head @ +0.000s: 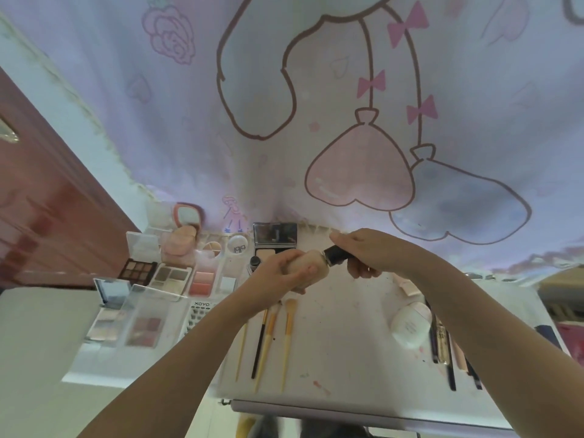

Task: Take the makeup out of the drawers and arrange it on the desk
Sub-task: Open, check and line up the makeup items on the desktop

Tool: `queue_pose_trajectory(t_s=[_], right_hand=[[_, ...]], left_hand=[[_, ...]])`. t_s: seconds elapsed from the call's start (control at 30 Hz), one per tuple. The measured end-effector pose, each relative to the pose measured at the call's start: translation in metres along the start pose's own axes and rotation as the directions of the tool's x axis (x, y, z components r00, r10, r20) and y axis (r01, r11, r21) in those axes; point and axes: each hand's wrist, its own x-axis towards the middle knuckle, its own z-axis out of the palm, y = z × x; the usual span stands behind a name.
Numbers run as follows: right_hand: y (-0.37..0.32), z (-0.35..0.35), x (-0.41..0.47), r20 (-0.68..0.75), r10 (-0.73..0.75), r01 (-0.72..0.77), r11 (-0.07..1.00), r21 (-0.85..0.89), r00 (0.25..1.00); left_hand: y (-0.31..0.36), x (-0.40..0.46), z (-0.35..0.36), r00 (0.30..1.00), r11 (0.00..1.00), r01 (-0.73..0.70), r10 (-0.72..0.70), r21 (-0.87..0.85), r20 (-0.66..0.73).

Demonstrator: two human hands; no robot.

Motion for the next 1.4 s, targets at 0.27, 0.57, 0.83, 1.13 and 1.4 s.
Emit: queue_pose_trajectory(t_s=[0.27, 0.57, 0.83, 1.13, 1.4], right_hand=[[0.003, -0.011, -0.01, -0.012, -0.035, 0.037, 0.963, 0.269, 0.999], [0.01, -0.022, -0.018, -0.211, -0.22, 0.255, 0.955, 0.155, 0.952], [0.01, -0.019, -0.02, -0.212, -0.332, 0.339, 0.941, -0.006, 0.919], [0.016, -0.028, -0.019, -0.264, -0.328, 0.37, 0.921, 0.126, 0.907], [0.017, -0.032, -0.023, -0.243, -0.309, 0.344, 0.932, 0.116, 0.92]], left_hand=[[0.002, 0.005, -0.001, 1.0, 1.0, -0.009, 0.009, -0.01, 0.007], [-0.004, 0.007, -0.009, 0.998, 0.992, 0.043, -0.037, -0.121, 0.055], [-0.006, 0.008, -0.008, 1.0, 0.999, 0.024, -0.023, -0.046, 0.014], [-0.008, 0.007, -0.014, 1.0, 1.0, 0.013, -0.013, 0.014, -0.018], [-0.014, 0.01, -0.013, 0.999, 1.0, 0.014, -0.015, -0.019, -0.051]])
